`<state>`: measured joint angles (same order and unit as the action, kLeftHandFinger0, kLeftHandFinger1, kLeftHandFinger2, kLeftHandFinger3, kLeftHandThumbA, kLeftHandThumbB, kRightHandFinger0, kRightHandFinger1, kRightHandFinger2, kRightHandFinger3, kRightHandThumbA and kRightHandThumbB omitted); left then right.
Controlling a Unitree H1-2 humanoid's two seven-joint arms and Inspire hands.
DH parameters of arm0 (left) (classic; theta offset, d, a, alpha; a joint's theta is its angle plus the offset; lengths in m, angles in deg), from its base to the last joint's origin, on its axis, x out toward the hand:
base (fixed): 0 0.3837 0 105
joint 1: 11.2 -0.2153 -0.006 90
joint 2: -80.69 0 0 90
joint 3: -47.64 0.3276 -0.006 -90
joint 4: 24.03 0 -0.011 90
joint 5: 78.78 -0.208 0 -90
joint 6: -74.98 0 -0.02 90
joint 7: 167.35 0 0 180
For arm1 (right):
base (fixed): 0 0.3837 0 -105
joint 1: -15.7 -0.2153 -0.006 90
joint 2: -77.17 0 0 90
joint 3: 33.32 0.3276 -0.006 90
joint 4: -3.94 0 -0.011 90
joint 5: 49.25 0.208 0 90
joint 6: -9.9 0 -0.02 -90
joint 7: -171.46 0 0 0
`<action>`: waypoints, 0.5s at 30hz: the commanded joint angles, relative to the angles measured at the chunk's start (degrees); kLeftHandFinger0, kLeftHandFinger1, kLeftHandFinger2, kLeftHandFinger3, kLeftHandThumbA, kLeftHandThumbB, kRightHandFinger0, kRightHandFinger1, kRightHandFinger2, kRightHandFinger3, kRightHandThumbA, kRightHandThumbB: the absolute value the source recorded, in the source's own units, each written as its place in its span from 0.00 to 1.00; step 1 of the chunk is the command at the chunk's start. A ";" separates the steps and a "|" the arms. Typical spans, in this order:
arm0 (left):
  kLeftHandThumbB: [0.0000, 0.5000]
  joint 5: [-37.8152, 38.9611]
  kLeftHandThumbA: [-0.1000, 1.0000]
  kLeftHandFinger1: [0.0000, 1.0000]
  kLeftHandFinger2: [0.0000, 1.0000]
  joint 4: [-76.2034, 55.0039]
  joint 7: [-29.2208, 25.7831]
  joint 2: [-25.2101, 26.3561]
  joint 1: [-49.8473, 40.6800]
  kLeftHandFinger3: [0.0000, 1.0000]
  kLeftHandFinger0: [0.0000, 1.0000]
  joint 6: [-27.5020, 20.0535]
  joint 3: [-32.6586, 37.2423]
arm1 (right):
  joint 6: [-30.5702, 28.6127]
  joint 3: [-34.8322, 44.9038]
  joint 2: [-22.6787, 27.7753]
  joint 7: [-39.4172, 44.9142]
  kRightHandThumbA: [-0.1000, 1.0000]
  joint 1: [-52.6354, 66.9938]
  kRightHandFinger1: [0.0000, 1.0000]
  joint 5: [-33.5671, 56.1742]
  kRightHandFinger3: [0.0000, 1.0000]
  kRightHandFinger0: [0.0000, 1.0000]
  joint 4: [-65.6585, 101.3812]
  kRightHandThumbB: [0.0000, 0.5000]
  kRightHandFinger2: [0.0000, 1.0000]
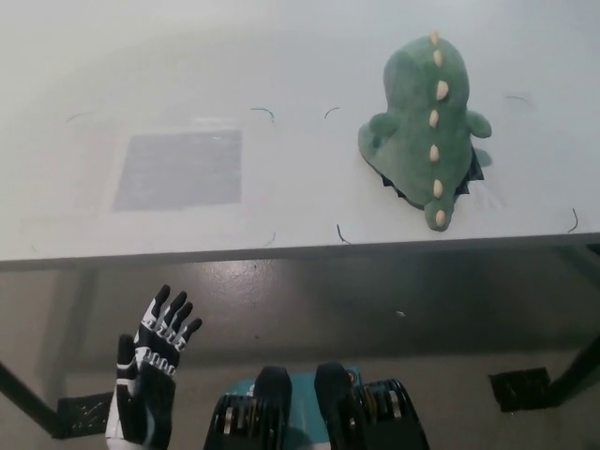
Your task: Use both hands to pick up a dinasour on the right side and move it to the left side
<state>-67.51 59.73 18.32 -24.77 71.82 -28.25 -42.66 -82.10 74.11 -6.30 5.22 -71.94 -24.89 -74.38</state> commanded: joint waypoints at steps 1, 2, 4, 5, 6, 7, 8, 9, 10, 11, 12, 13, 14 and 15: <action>0.92 3.38 1.00 1.00 1.00 -3.94 2.28 1.05 -1.33 1.00 1.00 -1.24 0.40 | -4.17 0.01 0.32 2.33 1.00 0.50 1.00 1.12 1.00 1.00 1.07 0.58 1.00; 0.93 3.40 1.00 1.00 1.00 -4.32 2.35 1.28 -1.08 1.00 1.00 -1.22 0.33 | -4.45 -0.10 0.12 2.36 1.00 0.29 1.00 1.12 1.00 1.00 0.95 0.58 1.00; 0.96 3.31 1.00 1.00 1.00 -6.96 2.08 1.72 -1.31 1.00 1.00 -0.23 0.32 | -5.21 -0.19 -0.55 2.27 1.00 0.61 1.00 1.08 1.00 1.00 1.64 0.59 1.00; 0.94 3.60 1.00 1.00 1.00 -7.84 2.27 2.09 -0.94 1.00 1.00 -0.27 0.37 | -6.10 -0.20 -0.54 2.42 1.00 0.60 1.00 0.53 1.00 1.00 1.96 0.56 1.00; 0.93 3.70 1.00 1.00 1.00 -8.50 2.36 2.58 -0.75 1.00 1.00 -0.27 0.26 | -6.34 -0.26 -0.83 2.47 1.00 0.79 1.00 0.60 1.00 1.00 2.30 0.58 1.00; 0.92 4.14 1.00 1.00 1.00 -9.17 2.48 2.91 -0.12 1.00 1.00 -0.40 0.18 | -6.57 -0.10 -1.08 2.27 1.00 0.85 1.00 0.57 1.00 1.00 2.90 0.58 1.00; 0.92 4.26 1.00 1.00 1.00 -9.30 2.46 2.91 0.18 1.00 1.00 -0.44 0.29 | -6.65 0.09 -1.06 2.23 1.00 0.87 1.00 0.62 1.00 1.00 3.04 0.58 1.00; 0.97 3.98 1.00 1.00 1.00 -10.94 1.83 2.94 1.82 1.00 1.00 0.90 0.25 | -6.47 0.35 -1.02 1.57 0.99 0.44 1.00 0.26 1.00 1.00 5.00 0.55 1.00; 0.96 4.37 1.00 1.00 1.00 -12.22 1.72 3.28 3.00 1.00 1.00 2.25 0.41 | -6.38 0.28 -0.54 1.89 1.00 -0.14 1.00 0.49 1.00 1.00 5.83 0.52 1.00; 0.94 4.16 1.00 1.00 1.00 -12.15 1.62 1.87 4.05 1.00 1.00 2.19 1.54 | -5.50 1.53 1.17 1.87 0.99 -0.22 1.00 1.42 1.00 1.00 6.77 0.54 1.00; 0.93 4.73 1.00 1.00 1.00 -12.35 1.60 1.67 4.74 1.00 1.00 2.32 1.67 | -5.01 1.70 1.35 1.57 0.99 -0.45 1.00 1.49 1.00 1.00 7.35 0.55 1.00; 0.93 4.53 1.00 1.00 1.00 -12.93 1.25 1.63 6.01 1.00 1.00 2.98 1.68 | -4.94 1.64 1.53 1.65 0.99 -1.20 1.00 1.82 1.00 1.00 7.83 0.55 1.00; 0.93 4.06 1.00 1.00 1.00 -11.97 1.02 0.03 7.99 1.00 1.00 2.94 2.70 | -4.36 2.80 3.26 1.71 1.00 -1.98 1.00 2.75 1.00 1.00 8.16 0.56 1.00; 0.93 3.59 1.00 1.00 1.00 -12.03 0.46 -0.57 9.62 1.00 1.00 3.06 2.76 | -3.76 2.75 3.88 1.54 1.00 -2.80 1.00 2.37 1.00 1.00 8.88 0.54 1.00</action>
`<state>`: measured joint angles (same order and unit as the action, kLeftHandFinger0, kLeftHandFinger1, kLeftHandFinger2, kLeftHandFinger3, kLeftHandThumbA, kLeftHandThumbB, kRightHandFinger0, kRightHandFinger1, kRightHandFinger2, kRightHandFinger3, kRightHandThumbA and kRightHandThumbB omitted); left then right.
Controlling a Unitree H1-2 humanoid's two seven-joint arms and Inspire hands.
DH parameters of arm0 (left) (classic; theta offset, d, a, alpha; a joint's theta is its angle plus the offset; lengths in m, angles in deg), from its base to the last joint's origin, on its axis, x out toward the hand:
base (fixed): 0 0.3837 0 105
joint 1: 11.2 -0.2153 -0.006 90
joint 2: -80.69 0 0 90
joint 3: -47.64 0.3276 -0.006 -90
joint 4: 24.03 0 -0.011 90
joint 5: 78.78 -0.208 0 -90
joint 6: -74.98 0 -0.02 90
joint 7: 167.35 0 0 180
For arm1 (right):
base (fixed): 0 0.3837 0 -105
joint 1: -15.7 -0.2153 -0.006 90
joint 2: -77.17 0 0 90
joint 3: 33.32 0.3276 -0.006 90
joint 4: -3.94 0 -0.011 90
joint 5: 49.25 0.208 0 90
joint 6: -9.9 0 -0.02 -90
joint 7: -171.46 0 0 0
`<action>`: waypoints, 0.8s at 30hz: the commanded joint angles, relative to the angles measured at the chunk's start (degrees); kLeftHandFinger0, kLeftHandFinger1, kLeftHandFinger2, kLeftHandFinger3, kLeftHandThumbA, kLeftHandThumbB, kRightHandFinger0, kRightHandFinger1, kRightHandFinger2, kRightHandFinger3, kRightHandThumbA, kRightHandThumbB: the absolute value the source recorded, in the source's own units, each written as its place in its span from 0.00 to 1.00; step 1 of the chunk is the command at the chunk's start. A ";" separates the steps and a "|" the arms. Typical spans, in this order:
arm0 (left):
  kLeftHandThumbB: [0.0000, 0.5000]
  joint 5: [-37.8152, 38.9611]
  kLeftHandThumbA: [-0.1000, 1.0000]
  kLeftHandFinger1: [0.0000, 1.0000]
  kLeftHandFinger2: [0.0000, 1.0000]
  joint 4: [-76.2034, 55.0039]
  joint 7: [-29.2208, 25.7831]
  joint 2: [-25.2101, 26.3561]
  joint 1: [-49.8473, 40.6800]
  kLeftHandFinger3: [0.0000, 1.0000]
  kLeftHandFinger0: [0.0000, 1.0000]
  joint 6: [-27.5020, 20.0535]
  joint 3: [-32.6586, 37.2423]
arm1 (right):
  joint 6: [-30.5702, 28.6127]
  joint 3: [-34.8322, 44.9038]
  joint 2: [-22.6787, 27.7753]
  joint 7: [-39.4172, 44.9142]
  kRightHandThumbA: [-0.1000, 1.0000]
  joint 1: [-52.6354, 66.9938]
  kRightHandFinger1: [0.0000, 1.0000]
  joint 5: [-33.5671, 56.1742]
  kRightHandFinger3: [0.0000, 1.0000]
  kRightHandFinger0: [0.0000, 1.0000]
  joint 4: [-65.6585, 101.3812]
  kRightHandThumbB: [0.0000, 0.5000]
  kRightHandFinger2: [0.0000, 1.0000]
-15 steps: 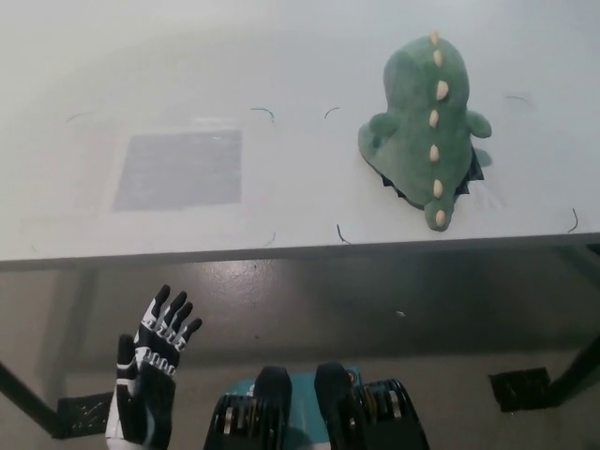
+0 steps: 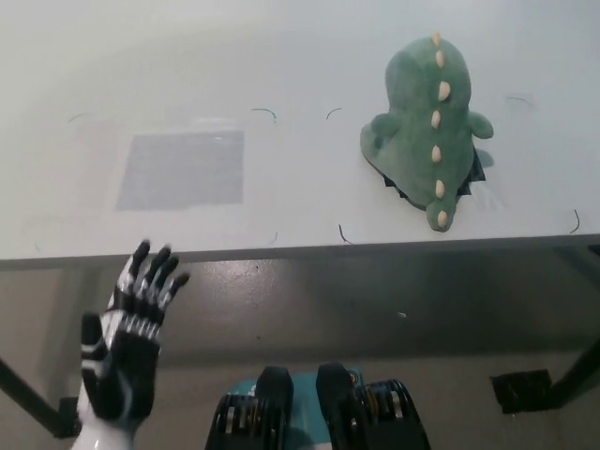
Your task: Use both hands to pick up a dinasour on the right side and move it to the left side
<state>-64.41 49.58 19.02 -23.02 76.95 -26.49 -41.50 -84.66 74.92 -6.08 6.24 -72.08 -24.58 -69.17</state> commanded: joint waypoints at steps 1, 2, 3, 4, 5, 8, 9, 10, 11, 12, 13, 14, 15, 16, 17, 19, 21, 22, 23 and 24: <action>0.93 0.66 1.00 1.00 1.00 -2.21 -0.63 -2.64 5.79 1.00 1.00 2.35 1.62 | -1.09 1.74 3.91 0.36 1.00 -3.41 1.00 1.63 1.00 1.00 4.09 0.50 1.00; 0.93 0.31 1.00 1.00 1.00 -2.41 -1.06 -3.03 6.54 1.00 1.00 3.01 1.51 | -0.63 1.64 4.04 0.07 1.00 -3.83 1.00 1.64 1.00 1.00 4.42 0.52 1.00; 0.94 -0.67 1.00 1.00 1.00 -2.57 -1.97 -3.81 8.51 1.00 1.00 4.05 1.36 | 0.56 1.45 4.32 -0.56 1.00 -4.92 1.00 1.58 1.00 1.00 5.11 0.55 1.00; 0.94 -0.88 1.00 1.00 1.00 -2.54 -2.06 -4.00 8.99 1.00 1.00 4.26 1.28 | 0.80 1.39 4.41 -0.71 1.00 -5.18 1.00 1.54 1.00 1.00 5.24 0.56 1.00; 0.94 -1.03 1.00 1.00 1.00 -4.32 -2.65 -2.56 9.70 1.00 1.00 5.94 -0.34 | 1.31 -0.99 2.69 -0.93 1.00 -7.49 1.00 0.45 1.00 1.00 4.68 0.61 1.00; 1.00 -2.37 1.00 1.00 1.00 -2.92 -3.51 -3.75 15.10 1.00 1.00 7.88 -0.26 | 1.68 -0.97 3.34 -1.01 1.00 -9.06 1.00 0.11 1.00 1.00 3.89 0.64 1.00; 1.00 -2.47 1.00 1.00 1.00 -2.48 -3.50 -3.84 16.32 1.00 1.00 8.40 -0.13 | 2.07 -1.02 3.41 -1.19 1.00 -9.38 1.00 -0.05 1.00 1.00 4.08 0.63 1.00; 1.00 -2.70 1.00 1.00 1.00 -2.42 -3.56 -3.77 17.05 1.00 1.00 8.87 -0.11 | 2.09 -1.00 3.32 -1.20 1.00 -9.66 1.00 0.16 1.00 1.00 3.99 0.62 1.00; 1.00 -2.99 1.00 1.00 1.00 -2.28 -3.62 -3.73 17.76 1.00 1.00 9.41 -0.01 | 2.21 -0.98 3.23 -1.18 1.00 -9.81 1.00 0.44 1.00 1.00 3.99 0.61 1.00; 1.00 -2.29 1.00 1.00 1.00 -1.26 -3.68 -3.93 20.10 1.00 1.00 10.86 0.07 | 3.53 -1.13 3.09 -1.83 1.00 -10.24 1.00 0.38 1.00 1.00 4.75 0.62 1.00; 1.00 -2.04 1.00 1.00 1.00 -0.37 -3.68 -4.15 21.22 1.00 1.00 10.97 0.06 | 5.45 -1.06 2.98 -2.66 1.00 -10.54 1.00 1.06 1.00 1.00 5.80 0.65 1.00; 1.00 -2.24 1.00 1.00 1.00 0.55 -3.75 -4.22 22.30 1.00 1.00 10.99 0.08 | 5.76 -1.06 3.11 -2.58 1.00 -11.06 1.00 1.35 1.00 1.00 5.68 0.65 1.00; 1.00 -2.39 1.00 1.00 1.00 1.37 -4.01 -4.20 23.86 1.00 1.00 11.42 -0.09 | 5.79 -1.29 3.42 -2.10 1.00 -12.29 1.00 1.33 1.00 1.00 4.96 0.63 1.00; 1.00 -2.45 1.00 1.00 1.00 1.80 -4.38 -4.35 24.96 1.00 1.00 12.21 -0.18 | 6.22 -1.31 3.49 -1.95 1.00 -13.10 1.00 1.78 1.00 1.00 4.72 0.63 1.00; 1.00 -3.06 1.00 1.00 1.00 3.19 -4.67 -4.60 26.92 1.00 1.00 12.83 -0.03 | 7.94 -1.26 3.59 -2.58 1.00 -14.20 1.00 1.95 1.00 1.00 4.82 0.62 1.00; 1.00 -3.60 1.00 1.00 1.00 4.76 -4.75 -4.77 28.67 1.00 1.00 12.88 0.13 | 9.17 -1.14 3.66 -2.88 1.00 -15.50 1.00 1.88 1.00 1.00 4.61 0.59 1.00; 1.00 -4.10 1.00 1.00 1.00 6.88 -4.86 -4.99 30.53 1.00 1.00 12.90 0.22 | 9.25 -1.13 4.02 -2.55 1.00 -17.16 1.00 1.18 1.00 1.00 3.12 0.55 1.00; 1.00 -4.30 1.00 1.00 1.00 7.10 -5.02 -5.21 30.83 1.00 1.00 13.45 0.30 | 9.88 -1.14 4.28 -2.58 1.00 -17.72 1.00 0.83 1.00 1.00 2.86 0.57 1.00; 1.00 -4.26 1.00 1.00 1.00 8.01 -5.03 -5.34 31.56 1.00 1.00 13.84 0.34 | 10.26 -1.14 4.42 -2.63 1.00 -18.46 1.00 0.55 1.00 1.00 2.29 0.59 1.00; 1.00 -4.14 1.00 1.00 1.00 9.19 -4.91 -5.47 32.46 1.00 1.00 13.93 0.29 | 10.71 -1.07 4.37 -2.79 1.00 -19.26 1.00 0.37 1.00 1.00 1.74 0.60 1.00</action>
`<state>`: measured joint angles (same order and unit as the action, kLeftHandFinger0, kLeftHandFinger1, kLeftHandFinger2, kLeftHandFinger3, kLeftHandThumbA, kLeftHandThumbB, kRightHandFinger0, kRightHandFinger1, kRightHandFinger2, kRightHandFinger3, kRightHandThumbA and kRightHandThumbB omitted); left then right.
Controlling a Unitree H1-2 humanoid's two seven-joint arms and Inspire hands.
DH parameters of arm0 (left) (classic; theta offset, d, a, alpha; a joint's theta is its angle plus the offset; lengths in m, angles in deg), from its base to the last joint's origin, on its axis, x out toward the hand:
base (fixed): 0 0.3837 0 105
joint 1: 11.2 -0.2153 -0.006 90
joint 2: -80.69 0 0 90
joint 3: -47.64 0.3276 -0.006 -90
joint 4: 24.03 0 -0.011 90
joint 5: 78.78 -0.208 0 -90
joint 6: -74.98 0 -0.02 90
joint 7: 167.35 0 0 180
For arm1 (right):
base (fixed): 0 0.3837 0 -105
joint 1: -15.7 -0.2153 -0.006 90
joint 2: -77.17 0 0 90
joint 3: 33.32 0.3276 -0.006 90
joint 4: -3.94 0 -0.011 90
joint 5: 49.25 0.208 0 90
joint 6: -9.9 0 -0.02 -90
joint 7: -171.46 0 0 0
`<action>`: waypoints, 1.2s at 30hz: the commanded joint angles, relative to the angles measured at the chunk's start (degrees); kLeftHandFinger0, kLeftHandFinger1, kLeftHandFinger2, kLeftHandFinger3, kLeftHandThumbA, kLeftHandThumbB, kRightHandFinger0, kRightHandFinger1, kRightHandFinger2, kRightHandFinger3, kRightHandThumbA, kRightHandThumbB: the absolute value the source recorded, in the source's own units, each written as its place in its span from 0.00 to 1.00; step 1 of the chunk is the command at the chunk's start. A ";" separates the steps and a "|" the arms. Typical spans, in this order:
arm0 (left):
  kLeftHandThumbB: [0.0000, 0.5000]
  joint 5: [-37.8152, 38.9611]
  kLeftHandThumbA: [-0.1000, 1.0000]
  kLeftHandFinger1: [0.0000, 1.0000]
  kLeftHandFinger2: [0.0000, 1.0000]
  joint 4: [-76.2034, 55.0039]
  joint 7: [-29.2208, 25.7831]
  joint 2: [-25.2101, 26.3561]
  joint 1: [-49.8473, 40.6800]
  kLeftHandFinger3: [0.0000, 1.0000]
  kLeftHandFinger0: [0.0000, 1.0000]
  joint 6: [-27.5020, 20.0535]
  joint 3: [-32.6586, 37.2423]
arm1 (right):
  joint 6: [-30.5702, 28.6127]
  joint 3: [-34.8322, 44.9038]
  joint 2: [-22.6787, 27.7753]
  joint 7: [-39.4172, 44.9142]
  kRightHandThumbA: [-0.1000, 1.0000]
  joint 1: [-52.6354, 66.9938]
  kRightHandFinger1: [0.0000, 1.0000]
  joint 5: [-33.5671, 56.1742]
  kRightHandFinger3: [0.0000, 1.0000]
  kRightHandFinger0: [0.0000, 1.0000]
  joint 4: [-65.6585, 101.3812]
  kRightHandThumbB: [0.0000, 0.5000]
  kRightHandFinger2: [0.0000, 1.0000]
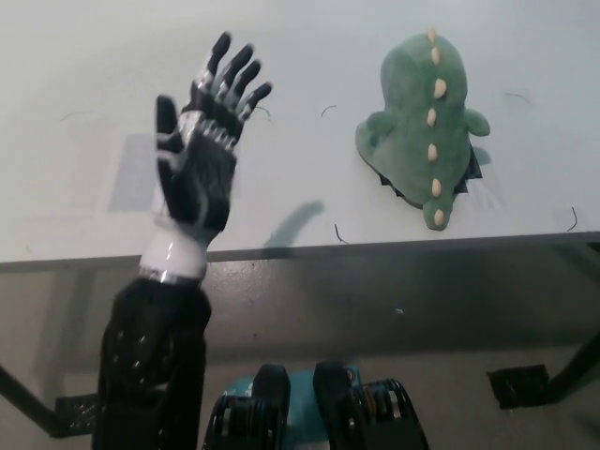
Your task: Use both hands to pick up a dinasour on the right side and move it to the left side
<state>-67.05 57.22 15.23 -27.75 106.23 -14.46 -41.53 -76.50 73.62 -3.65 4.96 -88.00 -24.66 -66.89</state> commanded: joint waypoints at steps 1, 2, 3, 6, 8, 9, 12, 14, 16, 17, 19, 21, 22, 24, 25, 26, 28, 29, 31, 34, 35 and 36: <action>1.00 -1.50 1.00 1.00 1.00 1.92 -1.05 -0.81 3.47 1.00 1.00 1.92 0.25 | 2.78 0.30 1.87 -1.52 1.00 -3.61 1.00 0.37 1.00 1.00 -0.69 0.60 1.00; 1.00 -1.18 1.00 1.00 1.00 3.50 -1.16 -1.25 5.11 1.00 1.00 2.50 0.16 | 3.48 0.22 2.17 -1.74 1.00 -4.87 1.00 -0.04 1.00 1.00 -1.28 0.65 1.00; 1.00 -1.26 1.00 1.00 1.00 3.48 -1.24 -1.43 5.24 1.00 1.00 2.66 0.14 | 3.75 0.34 2.30 -1.66 1.00 -5.08 1.00 -0.01 1.00 1.00 -1.26 0.65 1.00; 1.00 -1.84 1.00 1.00 1.00 6.66 -1.82 -2.56 7.82 1.00 1.00 2.45 0.12 | 4.70 0.22 2.41 -1.72 1.00 -7.15 1.00 -0.23 1.00 1.00 -2.15 0.65 1.00; 1.00 -1.87 1.00 1.00 1.00 7.73 -1.60 -2.69 8.45 1.00 1.00 2.20 0.12 | 5.00 0.19 2.43 -1.63 1.00 -7.71 1.00 -0.45 1.00 1.00 -2.35 0.65 1.00; 0.99 -1.77 1.00 1.00 1.00 9.58 -1.07 -2.76 9.16 1.00 1.00 1.00 0.18 | 6.46 0.25 2.41 -2.28 1.00 -8.34 1.00 -0.52 1.00 1.00 -2.07 0.64 1.00; 0.98 -3.55 1.00 1.00 1.00 11.33 -0.91 -2.41 9.81 1.00 1.00 0.44 0.87 | 7.77 0.10 1.87 -2.71 1.00 -9.23 1.00 -0.56 1.00 1.00 -2.15 0.59 1.00; 0.97 -4.01 1.00 1.00 1.00 12.31 -0.94 -2.46 10.24 1.00 1.00 -0.08 0.97 | 8.10 -0.23 1.89 -2.83 1.00 -9.98 1.00 -1.23 1.00 1.00 -2.59 0.54 1.00; 1.00 -4.89 1.00 1.00 1.00 14.39 -1.39 -2.79 11.35 1.00 1.00 -0.49 1.16 | 9.30 -0.81 1.74 -2.94 1.00 -11.38 1.00 -1.46 1.00 1.00 -3.61 0.41 1.00; 1.00 -5.01 1.00 1.00 1.00 15.20 -1.56 -2.92 11.85 1.00 1.00 -0.62 1.14 | 9.54 -1.04 1.67 -3.01 1.00 -11.94 1.00 -1.61 1.00 1.00 -4.19 0.35 1.00; 0.99 -5.95 1.00 1.00 1.00 17.76 -2.17 -3.09 13.55 1.00 1.00 -1.46 1.14 | 9.75 -1.93 1.74 -3.01 1.00 -14.14 1.00 -2.84 1.00 1.00 -6.79 0.37 1.00; 0.95 -6.75 1.00 1.00 1.00 19.30 -2.73 -2.80 14.82 1.00 1.00 -1.89 0.85 | 8.95 -2.99 1.80 -2.63 1.00 -16.58 1.00 -4.23 1.00 1.00 -9.99 0.34 1.00; 0.91 -6.57 1.00 1.00 1.00 22.16 -2.84 -2.65 16.86 1.00 1.00 -2.51 0.38 | 8.09 -3.66 1.85 -2.36 1.00 -19.11 1.00 -4.98 1.00 1.00 -13.33 0.31 1.00; 0.91 -6.62 1.00 1.00 1.00 25.12 -2.42 -2.17 18.84 1.00 1.00 -2.65 0.27 | 6.91 -4.26 2.02 -1.96 1.00 -21.33 1.00 -5.79 1.00 1.00 -17.83 0.34 1.00; 0.88 -6.48 1.00 1.00 1.00 26.55 -2.28 -2.09 19.59 1.00 1.00 -3.12 0.13 | 6.31 -4.58 2.21 -1.78 1.00 -21.96 1.00 -6.29 1.00 1.00 -19.58 0.36 1.00; 0.86 -6.43 1.00 1.00 1.00 28.19 -2.44 -2.11 20.53 1.00 1.00 -3.03 -0.10 | 5.43 -5.27 2.52 -1.66 1.00 -22.78 1.00 -7.55 1.00 1.00 -21.97 0.35 1.00; 0.89 -6.29 1.00 1.00 1.00 30.03 -2.53 -2.10 21.69 1.00 1.00 -2.81 -0.48 | 3.55 -5.83 2.53 -1.18 1.00 -23.99 1.00 -8.33 1.00 1.00 -25.23 0.29 1.00; 0.89 -6.34 1.00 1.00 1.00 30.29 -2.49 -2.11 21.82 1.00 1.00 -2.98 -0.57 | 3.33 -5.86 2.53 -1.11 1.00 -24.13 1.00 -8.40 1.00 1.00 -25.53 0.29 1.00; 0.90 -6.96 1.00 1.00 1.00 33.82 -3.02 -1.53 23.88 1.00 1.00 -2.98 -0.91 | 2.01 -6.91 2.43 -0.84 1.00 -25.80 1.00 -9.47 1.00 1.00 -29.50 0.28 1.00; 0.89 -7.07 1.00 1.00 1.00 39.81 -3.17 -0.66 28.46 1.00 1.00 -4.22 -1.61 | -0.41 -7.91 2.32 0.04 1.00 -28.82 1.00 -10.11 1.00 1.00 -34.73 0.32 1.00; 0.92 -7.37 1.00 1.00 1.00 42.65 -3.12 -0.25 30.46 1.00 1.00 -5.03 -1.60 | -1.26 -7.99 2.29 0.29 1.00 -29.96 1.00 -10.08 1.00 1.00 -36.71 0.31 1.00; 0.94 -7.42 1.00 1.00 1.00 44.11 -3.03 -0.14 31.34 1.00 1.00 -5.68 -1.60 | -1.59 -7.98 2.32 0.32 1.00 -30.31 1.00 -10.09 1.00 1.00 -37.45 0.33 1.00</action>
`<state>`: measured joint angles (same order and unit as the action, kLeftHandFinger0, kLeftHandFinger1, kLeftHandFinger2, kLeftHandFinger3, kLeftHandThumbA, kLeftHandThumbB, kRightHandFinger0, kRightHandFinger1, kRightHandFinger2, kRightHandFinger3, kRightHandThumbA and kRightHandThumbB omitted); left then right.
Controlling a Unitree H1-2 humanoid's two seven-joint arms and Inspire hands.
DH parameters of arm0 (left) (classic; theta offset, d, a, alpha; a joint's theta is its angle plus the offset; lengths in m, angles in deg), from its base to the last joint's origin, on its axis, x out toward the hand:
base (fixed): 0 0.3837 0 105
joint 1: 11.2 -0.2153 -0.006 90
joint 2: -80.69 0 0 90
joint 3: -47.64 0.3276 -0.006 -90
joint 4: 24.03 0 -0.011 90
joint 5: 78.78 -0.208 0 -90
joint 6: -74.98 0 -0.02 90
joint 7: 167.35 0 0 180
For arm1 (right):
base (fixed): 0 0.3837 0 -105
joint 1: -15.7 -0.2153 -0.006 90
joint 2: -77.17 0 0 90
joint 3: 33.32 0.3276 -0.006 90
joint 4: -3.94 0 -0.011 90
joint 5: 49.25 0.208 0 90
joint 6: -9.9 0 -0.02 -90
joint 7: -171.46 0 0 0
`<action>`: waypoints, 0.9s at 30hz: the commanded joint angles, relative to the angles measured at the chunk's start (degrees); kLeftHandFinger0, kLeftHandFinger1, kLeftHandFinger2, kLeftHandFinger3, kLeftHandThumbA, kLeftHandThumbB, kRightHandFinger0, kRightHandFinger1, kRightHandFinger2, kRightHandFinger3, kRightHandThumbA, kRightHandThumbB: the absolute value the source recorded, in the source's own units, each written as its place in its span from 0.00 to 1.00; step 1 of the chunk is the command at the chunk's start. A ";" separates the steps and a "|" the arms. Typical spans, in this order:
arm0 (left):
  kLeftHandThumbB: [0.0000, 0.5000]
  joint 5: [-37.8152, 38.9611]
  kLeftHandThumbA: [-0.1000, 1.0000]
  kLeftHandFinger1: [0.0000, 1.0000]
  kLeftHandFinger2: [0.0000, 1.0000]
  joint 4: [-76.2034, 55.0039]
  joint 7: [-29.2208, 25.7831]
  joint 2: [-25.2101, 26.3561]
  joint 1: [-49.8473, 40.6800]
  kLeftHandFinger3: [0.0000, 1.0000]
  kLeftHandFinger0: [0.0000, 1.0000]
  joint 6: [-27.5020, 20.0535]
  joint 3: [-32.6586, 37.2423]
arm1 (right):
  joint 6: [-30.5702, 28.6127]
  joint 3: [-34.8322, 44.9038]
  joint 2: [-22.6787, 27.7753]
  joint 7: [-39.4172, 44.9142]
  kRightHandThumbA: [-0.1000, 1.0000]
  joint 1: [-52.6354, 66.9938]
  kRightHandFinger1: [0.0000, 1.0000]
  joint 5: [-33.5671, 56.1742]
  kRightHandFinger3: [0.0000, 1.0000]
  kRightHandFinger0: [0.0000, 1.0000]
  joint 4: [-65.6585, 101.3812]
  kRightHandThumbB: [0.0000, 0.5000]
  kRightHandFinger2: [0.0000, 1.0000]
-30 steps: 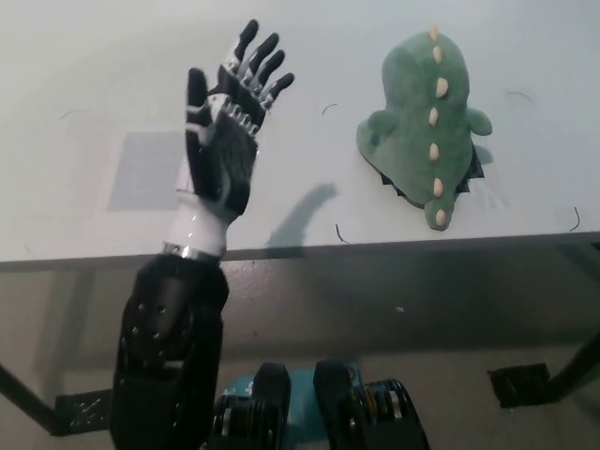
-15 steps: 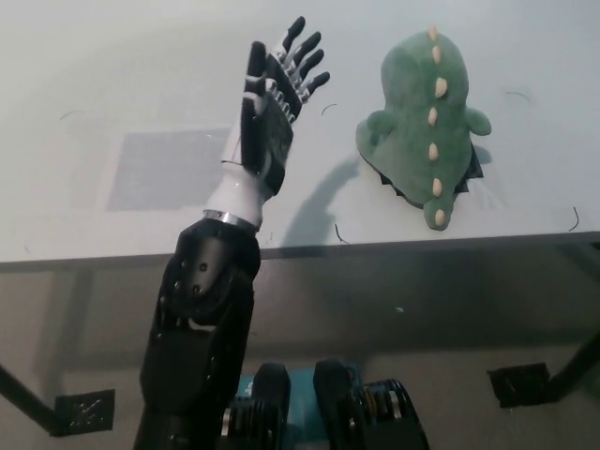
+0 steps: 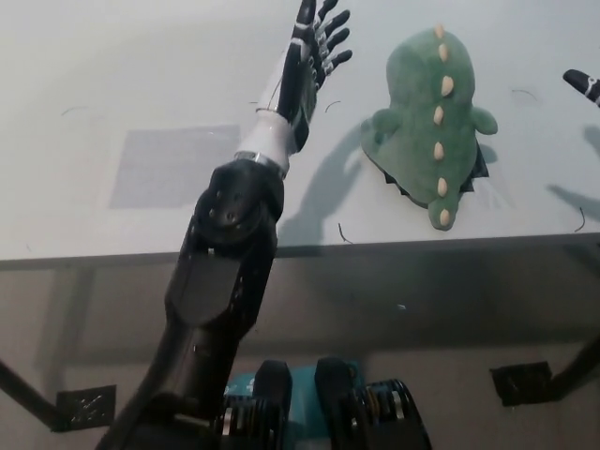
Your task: Use both hands to pick up a dinasour on the right side and move it to the left side
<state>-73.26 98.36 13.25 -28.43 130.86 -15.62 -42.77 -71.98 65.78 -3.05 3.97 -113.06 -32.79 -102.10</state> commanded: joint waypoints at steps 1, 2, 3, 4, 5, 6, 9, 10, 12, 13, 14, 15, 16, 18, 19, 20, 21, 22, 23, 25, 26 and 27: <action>0.95 -1.24 1.00 1.00 1.00 4.73 -0.96 0.68 7.72 1.00 1.00 -5.34 -0.36 | -6.50 -0.18 1.76 1.34 1.00 -5.73 1.00 -2.02 1.00 1.00 -3.21 0.33 1.00; 0.95 -1.41 1.00 1.00 1.00 8.52 -1.22 0.58 10.38 1.00 1.00 -6.25 -0.29 | -7.44 -0.41 2.25 2.32 1.00 -6.99 1.00 -1.93 1.00 1.00 -5.56 0.37 1.00; 0.95 -1.39 1.00 1.00 1.00 9.65 -1.25 0.56 11.09 1.00 1.00 -6.50 -0.30 | -7.74 -0.53 2.30 2.62 1.00 -7.32 1.00 -1.96 1.00 1.00 -6.38 0.38 1.00; 0.89 -1.28 1.00 1.00 1.00 11.91 -1.03 0.46 12.79 1.00 1.00 -6.75 -0.25 | -7.59 -0.98 2.73 2.76 1.00 -8.43 1.00 -2.60 1.00 1.00 -7.81 0.48 1.00; 0.89 -1.49 1.00 1.00 1.00 13.08 -1.14 0.56 13.42 1.00 1.00 -7.30 -0.15 | -7.56 -1.20 2.65 2.76 1.00 -9.09 1.00 -2.88 1.00 1.00 -8.87 0.50 1.00; 0.84 -1.69 1.00 1.00 1.00 14.64 -1.29 0.48 14.67 1.00 1.00 -7.54 0.00 | -7.54 -1.83 3.01 2.90 1.00 -10.07 1.00 -3.68 1.00 1.00 -9.99 0.52 1.00; 0.76 -2.06 1.00 1.00 1.00 16.82 -2.04 0.20 16.47 1.00 1.00 -8.27 0.03 | -8.56 -2.79 3.58 3.40 1.00 -12.00 1.00 -4.79 1.00 1.00 -12.89 0.50 1.00; 0.75 -2.00 1.00 1.00 1.00 17.38 -2.19 0.03 16.99 1.00 1.00 -8.40 -0.09 | -8.53 -3.04 3.73 3.43 1.00 -12.40 1.00 -4.96 1.00 1.00 -13.05 0.50 1.00; 0.79 -1.82 1.00 1.00 1.00 20.72 -2.94 -0.43 19.79 1.00 1.00 -8.16 -0.49 | -8.84 -3.65 3.69 4.06 1.00 -15.25 1.00 -5.09 1.00 1.00 -16.68 0.45 1.00; 0.79 -2.28 1.00 1.00 1.00 21.74 -3.15 -0.38 20.33 1.00 1.00 -8.33 -0.22 | -8.31 -3.71 3.69 4.20 1.00 -15.41 1.00 -5.04 1.00 1.00 -16.39 0.44 1.00; 0.82 -2.17 1.00 1.00 1.00 22.58 -3.23 -0.46 20.89 1.00 1.00 -8.47 -0.31 | -8.64 -3.96 3.70 4.45 1.00 -16.06 1.00 -5.21 1.00 1.00 -17.52 0.43 1.00; 0.86 -1.84 1.00 1.00 1.00 24.12 -3.12 -0.58 21.95 1.00 1.00 -8.13 -0.51 | -9.10 -4.09 3.56 5.01 1.00 -17.13 1.00 -5.02 1.00 1.00 -19.51 0.44 1.00; 0.90 -1.64 1.00 1.00 1.00 25.04 -3.29 -0.73 22.38 1.00 1.00 -8.18 -0.72 | -8.43 -4.23 3.53 4.98 1.00 -17.30 1.00 -5.09 1.00 1.00 -19.30 0.44 1.00; 0.94 -1.30 1.00 1.00 1.00 27.49 -3.50 -1.05 23.52 1.00 1.00 -8.54 -1.10 | -9.29 -4.45 3.28 4.87 1.00 -18.46 1.00 -5.67 1.00 1.00 -22.20 0.41 1.00; 0.93 -1.01 1.00 1.00 1.00 28.79 -3.53 -1.28 24.12 1.00 1.00 -8.48 -1.39 | -9.48 -4.57 3.20 4.72 1.00 -18.94 1.00 -6.00 1.00 1.00 -23.17 0.38 1.00; 0.91 -0.42 1.00 1.00 1.00 30.22 -3.43 -1.47 24.78 1.00 1.00 -8.10 -1.89 | -9.13 -4.78 2.97 4.25 1.00 -19.57 1.00 -6.43 1.00 1.00 -23.88 0.39 1.00; 0.91 -0.32 1.00 1.00 1.00 31.00 -3.44 -1.53 25.11 1.00 1.00 -8.20 -2.15 | -9.24 -4.91 2.91 3.99 1.00 -19.91 1.00 -6.72 1.00 1.00 -24.55 0.38 1.00; 0.91 -0.38 1.00 1.00 1.00 31.39 -3.39 -1.44 25.40 1.00 1.00 -8.35 -2.24 | -9.46 -4.89 2.85 4.00 1.00 -20.15 1.00 -6.73 1.00 1.00 -24.94 0.38 1.00; 0.96 0.28 1.00 1.00 1.00 32.77 -3.42 -1.65 25.96 1.00 1.00 -8.20 -3.07 | -10.05 -5.23 2.71 3.65 1.00 -21.03 1.00 -7.41 1.00 1.00 -27.12 0.39 1.00; 0.98 0.32 1.00 1.00 1.00 34.46 -3.97 -1.73 26.69 1.00 1.00 -8.69 -3.71 | -9.59 -5.17 2.62 3.57 1.00 -21.49 1.00 -7.46 1.00 1.00 -27.50 0.42 1.00; 0.99 0.38 1.00 1.00 1.00 34.81 -4.30 -1.75 26.81 1.00 1.00 -8.13 -4.08 | -9.61 -5.23 2.58 3.56 1.00 -21.61 1.00 -7.59 1.00 1.00 -27.93 0.42 1.00; 0.97 0.34 1.00 1.00 1.00 35.12 -4.25 -1.72 26.95 1.00 1.00 -8.12 -4.20 | -9.57 -5.19 2.57 3.52 1.00 -21.64 1.00 -7.62 1.00 1.00 -28.05 0.44 1.00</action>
<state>-73.70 132.83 10.64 -29.88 152.87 -21.57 -45.95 -78.99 60.62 -1.47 7.28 -130.05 -39.11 -129.74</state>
